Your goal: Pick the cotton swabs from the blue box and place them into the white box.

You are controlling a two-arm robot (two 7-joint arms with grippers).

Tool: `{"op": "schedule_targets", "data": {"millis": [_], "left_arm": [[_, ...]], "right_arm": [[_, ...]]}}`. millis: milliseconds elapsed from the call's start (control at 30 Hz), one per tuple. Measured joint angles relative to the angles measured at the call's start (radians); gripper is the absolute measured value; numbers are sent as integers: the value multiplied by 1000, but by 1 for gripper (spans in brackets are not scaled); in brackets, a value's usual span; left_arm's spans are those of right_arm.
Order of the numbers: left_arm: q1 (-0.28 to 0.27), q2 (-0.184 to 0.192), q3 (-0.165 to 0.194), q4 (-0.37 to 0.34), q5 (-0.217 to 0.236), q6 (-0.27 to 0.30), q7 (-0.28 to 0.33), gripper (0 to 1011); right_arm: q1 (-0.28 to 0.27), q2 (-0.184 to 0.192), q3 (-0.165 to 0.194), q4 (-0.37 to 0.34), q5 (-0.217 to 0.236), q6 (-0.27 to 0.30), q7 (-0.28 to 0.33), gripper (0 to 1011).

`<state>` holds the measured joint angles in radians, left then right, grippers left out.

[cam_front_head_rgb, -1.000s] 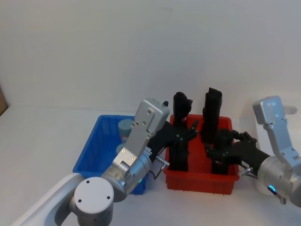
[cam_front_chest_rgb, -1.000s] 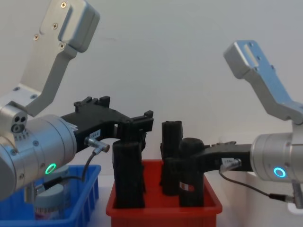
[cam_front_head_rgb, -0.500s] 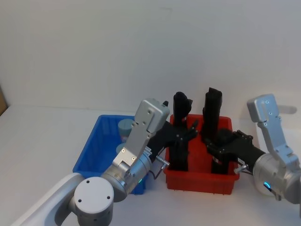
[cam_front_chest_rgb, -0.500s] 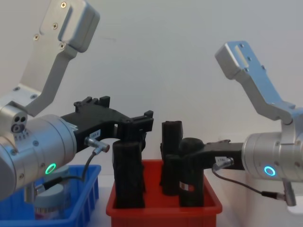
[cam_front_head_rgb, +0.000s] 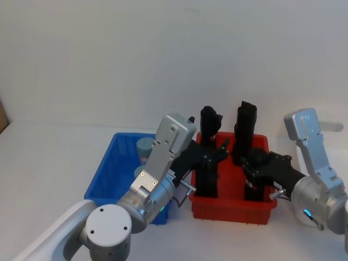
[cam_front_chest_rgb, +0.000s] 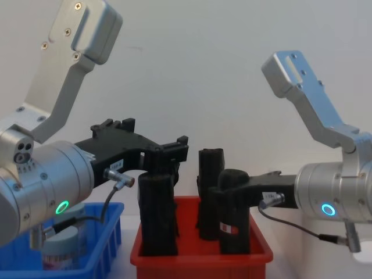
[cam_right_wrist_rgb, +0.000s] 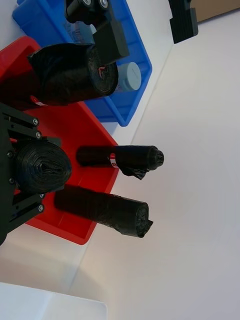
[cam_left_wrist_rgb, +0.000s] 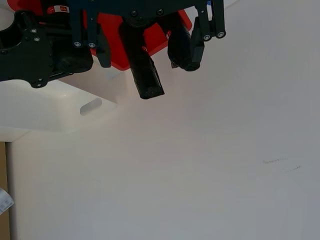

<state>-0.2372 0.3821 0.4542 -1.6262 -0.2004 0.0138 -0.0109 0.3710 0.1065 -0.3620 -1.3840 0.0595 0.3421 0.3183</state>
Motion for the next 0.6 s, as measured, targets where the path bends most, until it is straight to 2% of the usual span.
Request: {"op": "schedule_targets", "data": {"millis": [267,600], "left_arm": [[0,0,0,0,0,0,0,1004],[0,0,0,0,0,0,0,1004]], "right_arm": [[3,-1,4,-12,7,-24,-18,364],[13,-1,27,-58,55,-92,-63,344]]}}
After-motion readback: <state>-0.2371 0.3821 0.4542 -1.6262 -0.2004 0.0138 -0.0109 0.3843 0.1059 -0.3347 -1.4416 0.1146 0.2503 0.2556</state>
